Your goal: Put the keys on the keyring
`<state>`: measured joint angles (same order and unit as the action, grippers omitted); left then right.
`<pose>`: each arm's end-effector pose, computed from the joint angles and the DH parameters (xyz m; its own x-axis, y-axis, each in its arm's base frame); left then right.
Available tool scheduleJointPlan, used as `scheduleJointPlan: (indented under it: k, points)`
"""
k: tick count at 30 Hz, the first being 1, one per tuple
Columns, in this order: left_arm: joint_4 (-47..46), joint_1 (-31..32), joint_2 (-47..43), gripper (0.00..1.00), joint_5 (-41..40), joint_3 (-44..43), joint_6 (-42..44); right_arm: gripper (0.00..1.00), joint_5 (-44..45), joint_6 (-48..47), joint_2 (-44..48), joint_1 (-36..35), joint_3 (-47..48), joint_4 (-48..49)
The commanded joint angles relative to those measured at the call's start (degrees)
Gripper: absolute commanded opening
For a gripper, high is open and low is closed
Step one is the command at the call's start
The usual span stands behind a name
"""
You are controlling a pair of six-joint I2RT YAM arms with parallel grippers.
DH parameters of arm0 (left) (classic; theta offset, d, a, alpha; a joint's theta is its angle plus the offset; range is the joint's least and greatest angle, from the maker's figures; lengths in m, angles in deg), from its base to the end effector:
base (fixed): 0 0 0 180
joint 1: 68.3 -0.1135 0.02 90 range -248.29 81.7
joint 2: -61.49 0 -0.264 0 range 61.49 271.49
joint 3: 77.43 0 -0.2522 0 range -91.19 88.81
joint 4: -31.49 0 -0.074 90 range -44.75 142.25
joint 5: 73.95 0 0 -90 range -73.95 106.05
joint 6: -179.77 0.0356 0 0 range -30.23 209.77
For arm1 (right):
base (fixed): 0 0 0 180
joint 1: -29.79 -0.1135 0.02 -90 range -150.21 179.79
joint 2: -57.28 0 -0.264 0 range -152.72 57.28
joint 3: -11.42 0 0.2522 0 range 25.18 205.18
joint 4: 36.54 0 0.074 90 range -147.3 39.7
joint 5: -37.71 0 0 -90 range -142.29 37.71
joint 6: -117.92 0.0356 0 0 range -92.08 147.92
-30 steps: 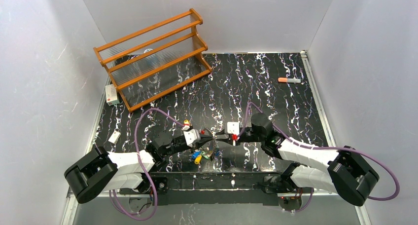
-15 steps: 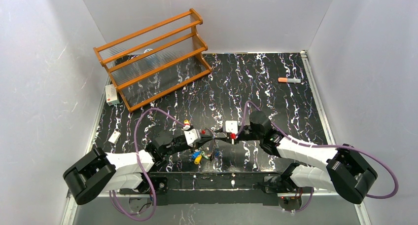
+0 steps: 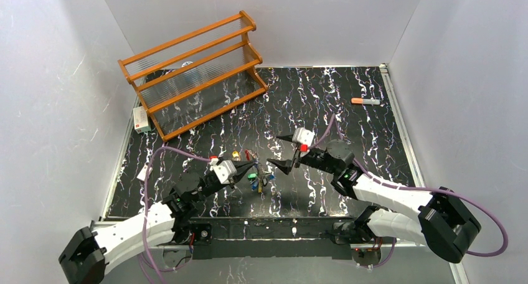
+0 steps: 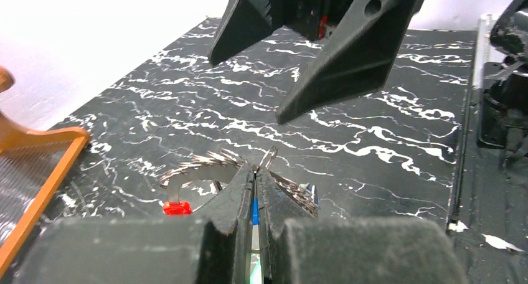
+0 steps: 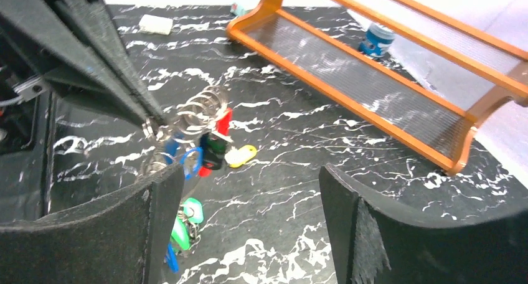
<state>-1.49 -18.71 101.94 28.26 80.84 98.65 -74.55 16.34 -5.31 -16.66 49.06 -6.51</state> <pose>0.1002 -0.1293 0.2306 0.2932 -0.1116 -0.9495 0.8419 0.5007 0.2011 0.1512 0.1786 0.2509 0.2466 -0.0102 -0.9691 -0.8995 0.3696 -0.2328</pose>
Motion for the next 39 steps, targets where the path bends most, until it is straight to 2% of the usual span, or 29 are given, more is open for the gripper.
scheduleJointPlan:
  k: [1,5,14,16,21,26,32,39]
  points:
    - [13.19,-0.19,-7.93,0.00,-7.09,-1.80,3.01,0.92,7.56,9.61,1.42,0.58,3.59,6.74]
    - [21.21,-0.19,-12.16,0.00,-9.02,-4.07,3.97,0.98,11.89,15.02,1.69,0.75,6.15,4.19]
    - [36.95,-0.20,-21.19,0.00,-15.71,-10.16,5.27,0.99,21.81,24.28,-1.04,0.75,12.28,-7.35]
    - [40.50,-0.23,-23.17,0.00,-17.38,-11.80,5.72,0.98,24.57,26.90,-3.20,0.75,13.94,-10.58]
    - [50.30,-0.22,-27.14,0.00,-20.56,-15.57,7.35,0.97,24.11,30.08,-11.14,0.76,21.45,-23.05]
    - [57.45,-0.24,-29.82,0.00,-23.03,-18.41,8.73,0.85,19.16,33.58,-20.87,0.75,29.76,-31.94]
    - [65.81,-0.19,-32.43,0.00,-25.42,-21.14,11.66,0.74,12.43,36.29,-30.76,0.07,36.70,-36.11]
    - [65.37,-0.27,-35.42,0.00,-25.07,-19.92,12.55,0.56,10.59,35.64,-40.48,-3.62,45.15,-41.86]
